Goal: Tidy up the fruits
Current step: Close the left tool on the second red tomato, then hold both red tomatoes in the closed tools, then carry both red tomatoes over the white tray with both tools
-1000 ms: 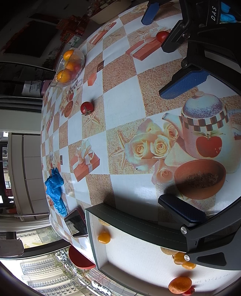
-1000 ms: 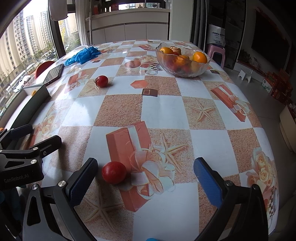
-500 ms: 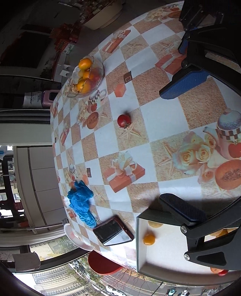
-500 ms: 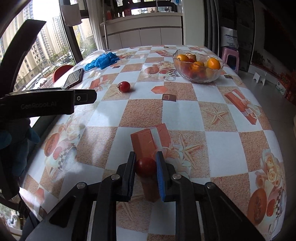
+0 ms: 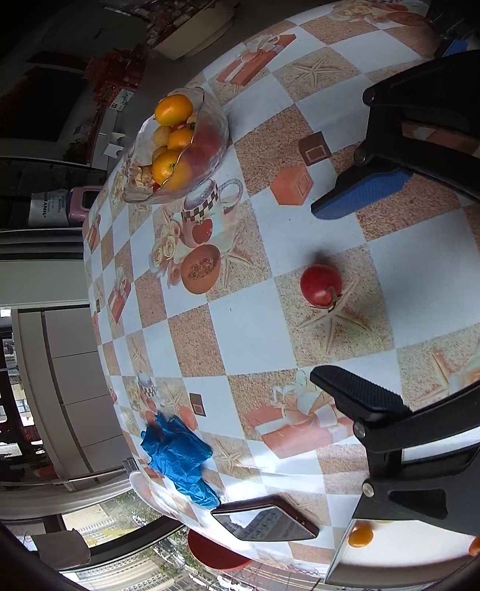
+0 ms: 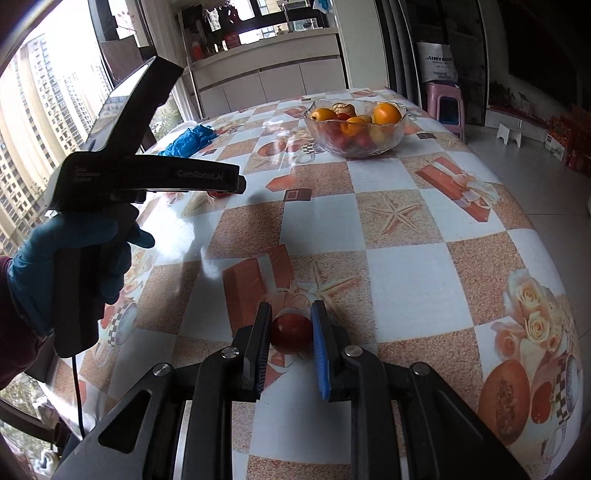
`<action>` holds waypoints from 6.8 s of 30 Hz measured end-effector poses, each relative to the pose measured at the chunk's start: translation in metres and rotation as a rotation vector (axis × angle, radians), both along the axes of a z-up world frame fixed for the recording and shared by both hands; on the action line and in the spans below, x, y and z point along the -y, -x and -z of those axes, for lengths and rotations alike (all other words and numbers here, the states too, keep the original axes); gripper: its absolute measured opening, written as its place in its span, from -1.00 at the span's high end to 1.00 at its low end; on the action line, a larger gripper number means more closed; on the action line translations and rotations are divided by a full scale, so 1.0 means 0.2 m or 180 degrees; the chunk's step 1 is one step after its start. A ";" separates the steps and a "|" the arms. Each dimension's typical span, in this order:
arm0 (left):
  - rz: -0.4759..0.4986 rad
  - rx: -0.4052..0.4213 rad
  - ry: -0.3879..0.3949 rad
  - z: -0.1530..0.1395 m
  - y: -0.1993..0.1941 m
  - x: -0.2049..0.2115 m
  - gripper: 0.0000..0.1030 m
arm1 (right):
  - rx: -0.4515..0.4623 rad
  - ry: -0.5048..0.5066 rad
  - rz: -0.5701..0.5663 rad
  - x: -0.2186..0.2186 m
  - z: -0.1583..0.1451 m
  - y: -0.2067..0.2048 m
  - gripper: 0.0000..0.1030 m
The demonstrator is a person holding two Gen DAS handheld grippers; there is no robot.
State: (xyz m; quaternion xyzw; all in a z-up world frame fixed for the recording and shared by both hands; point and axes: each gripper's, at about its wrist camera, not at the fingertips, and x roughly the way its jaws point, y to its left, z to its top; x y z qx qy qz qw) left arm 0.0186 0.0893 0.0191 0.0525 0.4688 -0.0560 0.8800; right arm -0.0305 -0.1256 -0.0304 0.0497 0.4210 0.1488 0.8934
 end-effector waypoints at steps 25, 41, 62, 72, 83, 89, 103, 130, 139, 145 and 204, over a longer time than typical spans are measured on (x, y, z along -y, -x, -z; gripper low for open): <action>0.0052 0.0018 0.0237 0.03 0.69 -0.24 0.54 | -0.0260 -0.0005 0.0008 -0.05 -0.02 0.03 0.54; -0.0083 -0.0064 0.0639 0.03 0.81 -0.37 0.54 | -0.0425 -0.0049 0.0039 -0.09 -0.05 0.11 0.54; -0.0242 0.0228 0.0337 0.04 0.79 -0.35 0.54 | -0.0023 0.0406 0.0232 -0.11 -0.02 0.13 0.54; -0.0226 0.0425 0.0263 0.06 0.81 -0.34 0.53 | 0.0359 0.0576 0.0236 -0.15 0.01 0.18 0.51; -0.0227 0.0445 0.0397 0.06 0.82 -0.37 0.53 | 0.0580 0.0626 0.0288 -0.16 0.04 0.23 0.51; -0.0226 0.0446 0.0386 0.06 0.82 -0.37 0.53 | 0.0598 0.0646 0.0300 -0.17 0.04 0.23 0.51; -0.0218 0.0452 0.0362 0.06 0.82 -0.36 0.53 | 0.0591 0.0648 0.0300 -0.17 0.04 0.23 0.51; -0.0216 0.0453 0.0358 0.06 0.82 -0.36 0.53 | 0.0591 0.0649 0.0300 -0.17 0.04 0.23 0.51; -0.0216 0.0454 0.0358 0.06 0.82 -0.36 0.53 | 0.0590 0.0649 0.0299 -0.17 0.04 0.23 0.51; -0.0215 0.0454 0.0357 0.06 0.82 -0.36 0.53 | 0.0590 0.0650 0.0300 -0.17 0.04 0.23 0.51; -0.0497 0.0586 0.0891 -0.28 1.01 -0.82 0.53 | -0.0115 0.0008 -0.0417 -0.49 -0.29 0.13 0.52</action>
